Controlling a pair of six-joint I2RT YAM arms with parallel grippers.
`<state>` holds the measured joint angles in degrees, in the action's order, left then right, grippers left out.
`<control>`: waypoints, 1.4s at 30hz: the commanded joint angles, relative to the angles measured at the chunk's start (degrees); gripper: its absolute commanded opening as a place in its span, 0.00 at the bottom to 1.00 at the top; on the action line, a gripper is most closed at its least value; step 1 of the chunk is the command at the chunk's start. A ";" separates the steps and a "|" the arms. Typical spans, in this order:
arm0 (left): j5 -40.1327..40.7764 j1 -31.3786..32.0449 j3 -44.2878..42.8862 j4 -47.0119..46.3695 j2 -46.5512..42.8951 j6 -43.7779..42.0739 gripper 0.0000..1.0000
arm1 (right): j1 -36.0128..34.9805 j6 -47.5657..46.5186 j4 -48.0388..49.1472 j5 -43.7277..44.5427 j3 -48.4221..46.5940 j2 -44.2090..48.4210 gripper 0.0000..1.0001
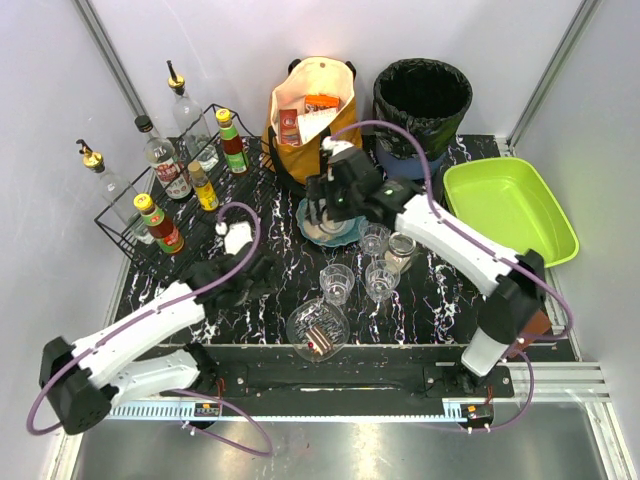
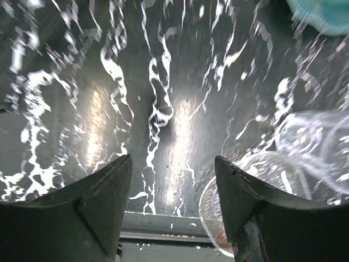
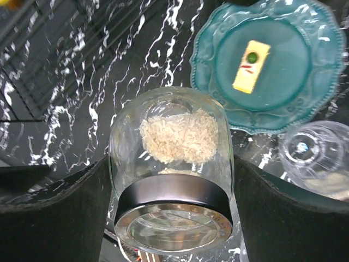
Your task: Clear the kitchen counter
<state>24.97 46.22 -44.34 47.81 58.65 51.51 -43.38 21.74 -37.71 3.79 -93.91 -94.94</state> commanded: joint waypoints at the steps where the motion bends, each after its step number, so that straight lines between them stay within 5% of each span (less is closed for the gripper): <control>1: 15.09 -0.07 -8.73 9.66 -7.74 1.58 0.66 | -5.65 -3.36 7.57 0.68 -4.96 -4.98 0.09; 9: 20.56 -0.07 -19.72 11.69 -21.11 -6.49 0.69 | -15.15 -6.71 4.50 3.50 -15.85 -20.53 0.09; 23: 12.03 -0.07 -29.58 13.01 -23.85 -15.21 0.75 | -22.28 -7.16 -9.56 6.75 -30.61 -36.45 0.19; 28: 11.50 -0.07 -30.19 13.01 -23.15 -16.09 0.76 | -22.28 -5.74 -18.96 8.07 -40.55 -42.34 0.47; 33: 12.47 -0.07 -30.37 12.75 -22.53 -16.53 0.76 | -22.28 -7.15 -19.68 9.12 -40.22 -43.49 0.75; 42: 13.17 -0.07 -30.46 12.83 -23.23 -16.96 0.80 | -22.28 -11.10 -15.55 9.92 -42.32 -43.93 1.00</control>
<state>37.69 46.13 -73.03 61.21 35.48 36.40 -65.63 13.19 -54.81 11.44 -132.53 -138.58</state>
